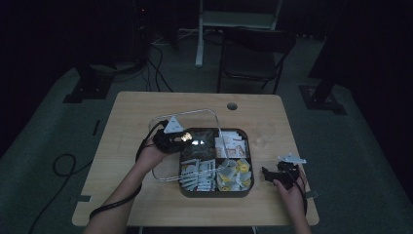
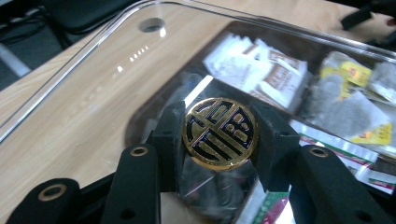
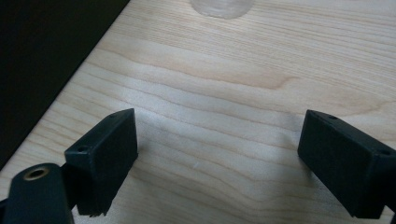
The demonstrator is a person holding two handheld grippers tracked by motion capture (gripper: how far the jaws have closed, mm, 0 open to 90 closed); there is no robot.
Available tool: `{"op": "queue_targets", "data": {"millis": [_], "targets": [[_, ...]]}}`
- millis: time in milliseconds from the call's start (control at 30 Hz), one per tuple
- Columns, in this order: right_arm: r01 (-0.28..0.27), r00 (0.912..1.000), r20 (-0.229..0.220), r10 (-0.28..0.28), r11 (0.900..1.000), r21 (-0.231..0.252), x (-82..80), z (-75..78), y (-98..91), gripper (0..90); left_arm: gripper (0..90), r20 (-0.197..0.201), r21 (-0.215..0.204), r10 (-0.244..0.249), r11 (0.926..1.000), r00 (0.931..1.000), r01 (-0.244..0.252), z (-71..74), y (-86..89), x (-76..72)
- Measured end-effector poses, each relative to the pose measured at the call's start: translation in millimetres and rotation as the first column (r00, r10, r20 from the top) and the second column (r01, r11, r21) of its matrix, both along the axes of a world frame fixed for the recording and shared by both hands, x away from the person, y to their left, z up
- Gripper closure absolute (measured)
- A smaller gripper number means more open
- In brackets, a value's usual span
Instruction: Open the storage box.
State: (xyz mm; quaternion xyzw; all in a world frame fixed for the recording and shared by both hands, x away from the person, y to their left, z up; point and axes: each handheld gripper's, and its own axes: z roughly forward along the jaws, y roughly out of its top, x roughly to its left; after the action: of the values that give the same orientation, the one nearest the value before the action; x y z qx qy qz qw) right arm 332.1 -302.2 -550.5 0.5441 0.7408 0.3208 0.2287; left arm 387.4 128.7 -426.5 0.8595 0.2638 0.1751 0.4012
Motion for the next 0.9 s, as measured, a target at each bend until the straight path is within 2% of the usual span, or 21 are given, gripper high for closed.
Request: {"op": "queue_targets", "data": {"millis": [233,400,633,767,900], "targets": [[-0.001,1.0,0.002,0.001,1.0,-0.001,0.1,0.0,-0.1,11.7,59.4,0.002,-0.006,0.062,0.998,0.9981,-0.062,2.3,24.6,4.8],[-0.001,1.0,0.0,0.001,1.0,0.0,0.0,0.0,0.0,11.7,59.4,0.018,-0.011,0.111,0.9938,0.9937,-0.111,3.7,43.9,6.7],[0.001,1.0,-0.001,-0.001,1.0,0.001,0.0,0.0,0.1,11.7,59.4,0.015,-0.02,0.187,0.9823,0.9823,-0.186,3.5,71.5,10.1],[0.001,1.0,-0.001,-0.001,1.0,0.001,0.0,0.1,0.1,11.7,59.4,0.007,-0.013,0.207,0.9782,0.9783,-0.207,1.2,82.8,10.5],[0.001,1.0,-0.001,-0.001,1.0,0.001,-0.1,0.0,0.1,11.7,59.4,0.008,-0.013,0.248,0.9687,0.9688,-0.248,-2.4,94.6,11.1]]}}
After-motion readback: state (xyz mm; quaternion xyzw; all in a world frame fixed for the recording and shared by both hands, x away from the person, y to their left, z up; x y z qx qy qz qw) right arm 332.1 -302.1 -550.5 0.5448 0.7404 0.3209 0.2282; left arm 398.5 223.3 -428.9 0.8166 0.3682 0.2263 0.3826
